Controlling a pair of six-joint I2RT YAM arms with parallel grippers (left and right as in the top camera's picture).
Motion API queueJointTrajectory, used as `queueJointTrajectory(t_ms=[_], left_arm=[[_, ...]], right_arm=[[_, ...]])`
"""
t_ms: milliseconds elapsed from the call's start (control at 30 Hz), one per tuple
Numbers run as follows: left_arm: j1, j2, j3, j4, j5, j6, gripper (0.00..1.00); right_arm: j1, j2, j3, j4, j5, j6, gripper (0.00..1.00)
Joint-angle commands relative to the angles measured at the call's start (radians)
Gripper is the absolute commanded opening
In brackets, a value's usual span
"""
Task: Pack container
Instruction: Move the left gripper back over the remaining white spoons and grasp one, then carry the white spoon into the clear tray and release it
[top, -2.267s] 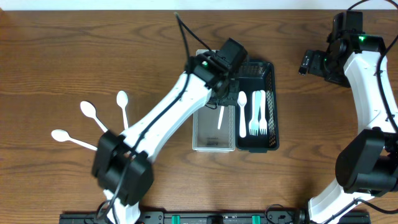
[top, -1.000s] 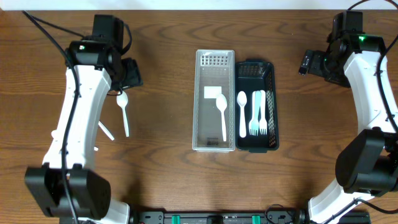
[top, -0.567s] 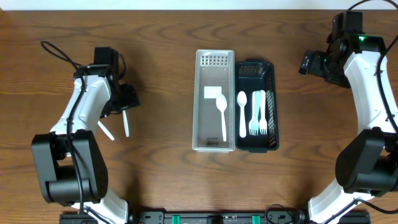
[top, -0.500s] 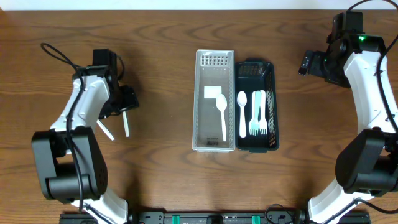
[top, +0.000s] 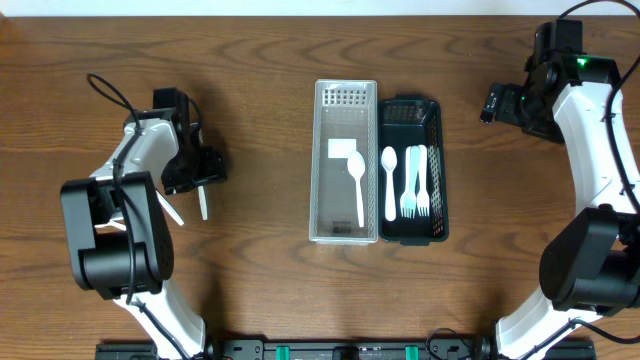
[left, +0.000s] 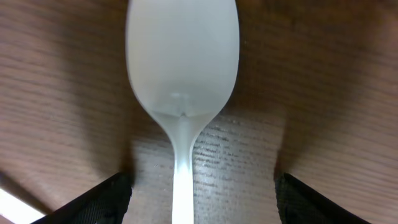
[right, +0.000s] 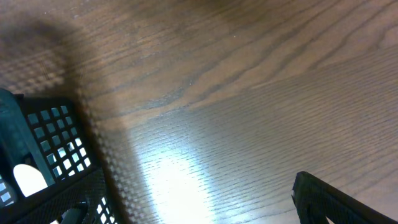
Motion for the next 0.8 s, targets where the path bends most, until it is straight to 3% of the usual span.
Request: queueJointTrajectory(t_ms=[0, 67, 133, 333, 433, 767], left_arm=[[0.003, 0.026, -0.007, -0.002, 0.013, 0.02, 0.73], [0.003, 0.027, -0.007, -0.003, 0.013, 0.02, 0.66], [0.003, 0.027, -0.007, -0.005, 0.013, 0.02, 0.46], [0.003, 0.027, -0.007, -0.018, 0.013, 0.019, 0.12], [0.003, 0.027, -0.007, -0.018, 0.013, 0.013, 0.06], [-0.022, -0.039, 0.031, -0.108, 0.013, 0.0, 0.06]], right_arm=[[-0.002, 0.0, -0.002, -0.005, 0.003, -0.024, 0.99], [-0.002, 0.0, -0.002, -0.005, 0.003, -0.024, 0.99], [-0.002, 0.0, -0.002, -0.005, 0.003, -0.024, 0.99], [-0.002, 0.0, -0.002, -0.006, 0.003, -0.024, 0.99], [-0.002, 0.0, -0.002, -0.006, 0.003, -0.024, 0.99], [-0.002, 0.0, -0.002, -0.005, 0.003, -0.024, 0.99]])
